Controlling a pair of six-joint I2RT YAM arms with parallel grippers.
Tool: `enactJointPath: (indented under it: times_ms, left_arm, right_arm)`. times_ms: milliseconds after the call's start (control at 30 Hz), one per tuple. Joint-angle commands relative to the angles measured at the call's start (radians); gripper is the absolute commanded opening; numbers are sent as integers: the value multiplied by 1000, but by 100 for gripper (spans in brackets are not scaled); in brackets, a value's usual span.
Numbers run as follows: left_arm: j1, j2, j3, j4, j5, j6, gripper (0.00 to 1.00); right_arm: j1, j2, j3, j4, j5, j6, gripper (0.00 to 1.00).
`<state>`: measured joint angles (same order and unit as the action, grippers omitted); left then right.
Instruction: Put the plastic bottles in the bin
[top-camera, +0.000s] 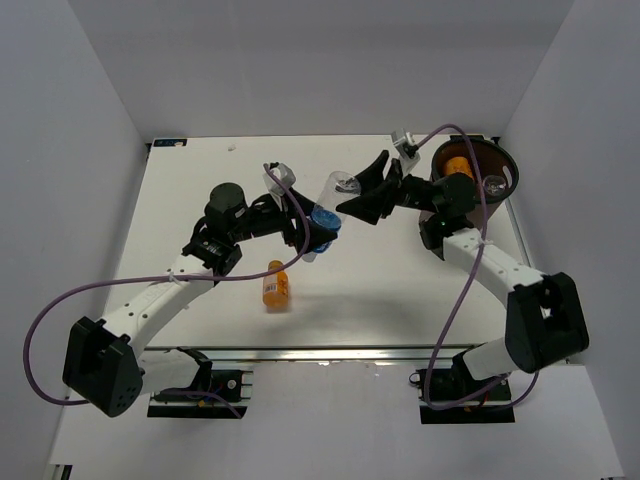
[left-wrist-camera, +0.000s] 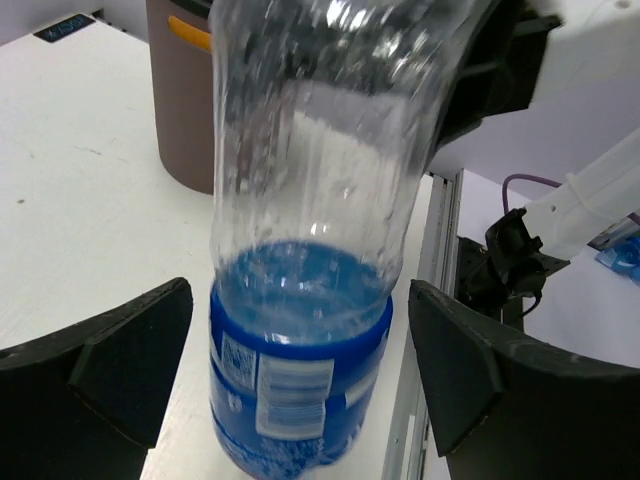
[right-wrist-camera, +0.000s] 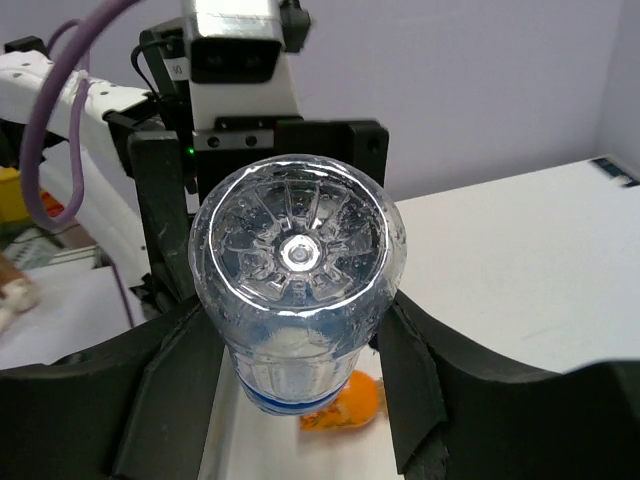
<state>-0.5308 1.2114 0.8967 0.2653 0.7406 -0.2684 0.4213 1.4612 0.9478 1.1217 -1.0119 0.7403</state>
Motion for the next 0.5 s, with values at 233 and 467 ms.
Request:
enactJointPath:
  times_ms: [233,467]
  left_arm:
    - [-8,-45,33,-43,-33,20,98]
    - [-8,-119,-5,-66,-121,37,98]
  right_arm:
    - [2,-84,38,-377,159,-324,0]
    - [-1,-81,106,-592,217,-455,0]
